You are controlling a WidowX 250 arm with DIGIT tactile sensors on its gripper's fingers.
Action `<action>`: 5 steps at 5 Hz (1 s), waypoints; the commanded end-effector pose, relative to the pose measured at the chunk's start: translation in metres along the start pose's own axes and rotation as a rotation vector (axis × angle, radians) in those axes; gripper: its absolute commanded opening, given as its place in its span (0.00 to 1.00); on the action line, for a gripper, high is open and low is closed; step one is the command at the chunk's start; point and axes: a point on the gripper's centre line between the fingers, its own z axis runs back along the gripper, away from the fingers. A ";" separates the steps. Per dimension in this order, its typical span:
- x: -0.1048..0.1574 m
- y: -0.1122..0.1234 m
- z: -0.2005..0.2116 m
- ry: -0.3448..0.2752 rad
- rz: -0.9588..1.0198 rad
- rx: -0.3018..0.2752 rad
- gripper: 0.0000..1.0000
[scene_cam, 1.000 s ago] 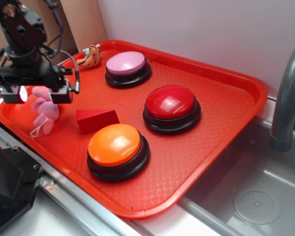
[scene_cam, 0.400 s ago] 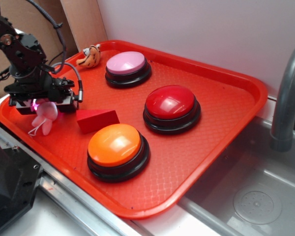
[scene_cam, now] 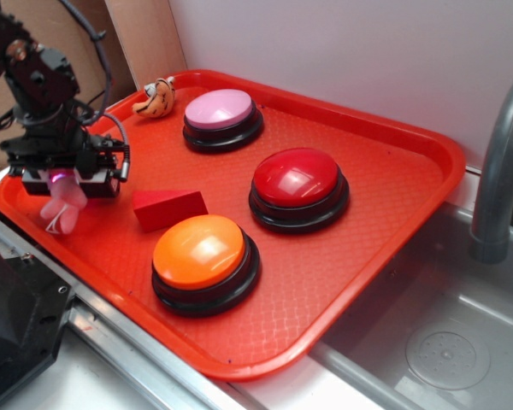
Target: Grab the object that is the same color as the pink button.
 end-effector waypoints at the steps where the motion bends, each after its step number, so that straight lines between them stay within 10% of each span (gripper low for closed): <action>1: 0.028 -0.042 0.076 0.100 -0.145 -0.042 0.00; 2: 0.042 -0.071 0.113 0.157 -0.246 -0.100 0.00; 3: 0.049 -0.098 0.156 0.121 -0.333 -0.196 0.00; 4: 0.044 -0.117 0.177 0.006 -0.349 -0.203 0.00; 5: 0.043 -0.116 0.167 0.017 -0.380 -0.208 0.00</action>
